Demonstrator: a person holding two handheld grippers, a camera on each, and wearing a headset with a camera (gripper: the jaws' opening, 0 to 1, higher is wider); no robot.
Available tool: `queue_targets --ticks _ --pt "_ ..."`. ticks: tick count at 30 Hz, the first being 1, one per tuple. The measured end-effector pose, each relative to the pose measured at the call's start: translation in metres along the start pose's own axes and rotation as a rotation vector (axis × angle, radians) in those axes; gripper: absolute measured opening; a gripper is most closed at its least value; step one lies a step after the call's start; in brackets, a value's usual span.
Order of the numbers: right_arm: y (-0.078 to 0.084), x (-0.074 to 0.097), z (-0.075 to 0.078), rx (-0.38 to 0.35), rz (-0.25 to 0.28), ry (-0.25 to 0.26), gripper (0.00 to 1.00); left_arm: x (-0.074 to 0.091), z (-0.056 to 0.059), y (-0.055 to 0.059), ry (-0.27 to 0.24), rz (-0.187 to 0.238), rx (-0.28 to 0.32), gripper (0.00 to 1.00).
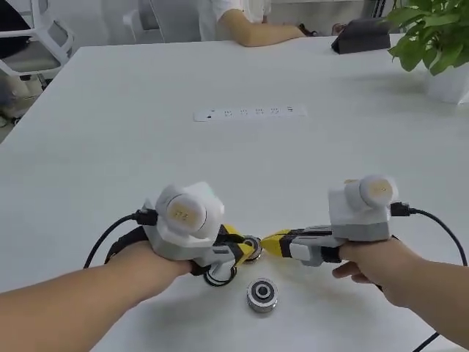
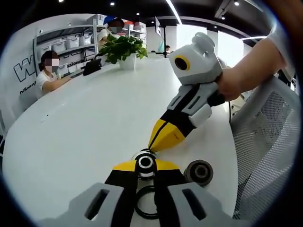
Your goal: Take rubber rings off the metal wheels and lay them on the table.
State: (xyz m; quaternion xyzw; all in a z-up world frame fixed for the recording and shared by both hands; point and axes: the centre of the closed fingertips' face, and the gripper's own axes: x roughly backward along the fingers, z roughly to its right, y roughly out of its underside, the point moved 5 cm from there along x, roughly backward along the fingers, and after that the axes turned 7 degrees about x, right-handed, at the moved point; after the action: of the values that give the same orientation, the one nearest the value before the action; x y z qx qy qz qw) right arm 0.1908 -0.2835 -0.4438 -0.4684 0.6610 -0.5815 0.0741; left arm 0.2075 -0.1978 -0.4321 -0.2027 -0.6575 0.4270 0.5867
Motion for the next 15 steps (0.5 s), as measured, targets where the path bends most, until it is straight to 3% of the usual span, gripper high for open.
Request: queue_targets --ticks 15 --pt "-0.003 -0.0006 -0.0056 0.036 -0.003 -0.013 0.0 0.0002 0.0001 -0.0001 -0.001 0.001 0.002 0.07"
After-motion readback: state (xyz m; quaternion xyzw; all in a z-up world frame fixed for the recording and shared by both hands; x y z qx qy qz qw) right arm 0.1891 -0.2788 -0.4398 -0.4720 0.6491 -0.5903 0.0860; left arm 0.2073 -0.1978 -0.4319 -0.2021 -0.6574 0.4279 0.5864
